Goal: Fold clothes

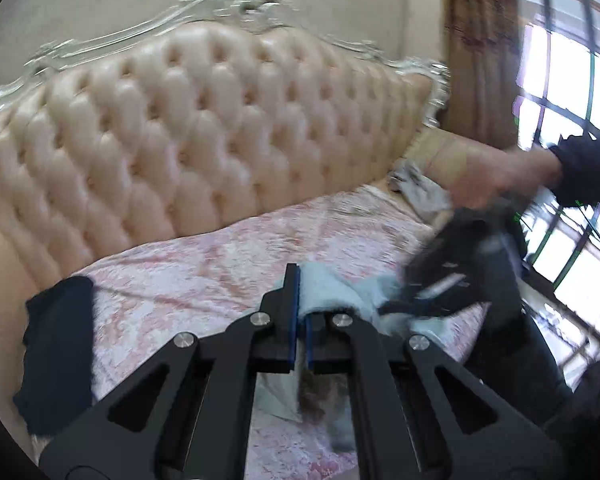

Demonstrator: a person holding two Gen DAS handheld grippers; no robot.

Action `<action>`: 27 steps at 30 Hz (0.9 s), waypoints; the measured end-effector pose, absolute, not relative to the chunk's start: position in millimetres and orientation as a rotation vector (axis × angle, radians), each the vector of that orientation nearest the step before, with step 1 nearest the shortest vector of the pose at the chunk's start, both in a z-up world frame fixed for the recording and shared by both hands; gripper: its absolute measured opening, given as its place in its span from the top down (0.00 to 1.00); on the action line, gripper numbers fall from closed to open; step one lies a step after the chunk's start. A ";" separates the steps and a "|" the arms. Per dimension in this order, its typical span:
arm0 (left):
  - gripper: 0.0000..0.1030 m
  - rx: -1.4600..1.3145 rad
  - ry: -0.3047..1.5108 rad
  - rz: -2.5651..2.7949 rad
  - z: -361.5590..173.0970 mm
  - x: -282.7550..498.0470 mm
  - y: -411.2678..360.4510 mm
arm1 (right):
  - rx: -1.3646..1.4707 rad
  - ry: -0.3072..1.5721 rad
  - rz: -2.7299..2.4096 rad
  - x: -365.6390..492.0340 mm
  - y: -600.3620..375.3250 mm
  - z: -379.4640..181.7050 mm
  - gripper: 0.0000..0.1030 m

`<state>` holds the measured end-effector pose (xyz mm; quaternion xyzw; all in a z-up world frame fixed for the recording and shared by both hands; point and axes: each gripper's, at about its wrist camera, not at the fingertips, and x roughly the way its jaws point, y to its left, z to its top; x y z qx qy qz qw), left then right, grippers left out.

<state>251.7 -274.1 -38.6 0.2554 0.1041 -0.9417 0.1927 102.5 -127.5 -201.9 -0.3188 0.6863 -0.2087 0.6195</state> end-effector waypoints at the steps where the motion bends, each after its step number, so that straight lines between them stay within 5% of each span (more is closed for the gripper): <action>1: 0.97 0.707 0.313 -2.620 -40.2 255.2 -278.9 | -0.706 1.546 -0.553 100.2 -127.7 -194.9 0.95; 8: 0.97 0.655 0.507 -2.516 -56.3 269.4 -307.4 | 0.037 0.857 -1.305 10.6 -146.2 -100.9 0.96; 16: 0.97 0.834 0.685 -2.391 -102.6 254.3 -323.3 | 0.874 -0.087 -1.613 -108.5 -92.9 -127.4 0.95; 20: 0.97 0.997 0.657 -2.380 -132.3 240.6 -313.2 | 1.080 -0.255 -1.640 -132.6 -70.5 -156.5 0.95; 27: 0.96 1.128 0.615 -2.428 -167.5 226.4 -290.5 | 1.115 -0.225 -1.657 -125.5 -57.0 -179.2 0.96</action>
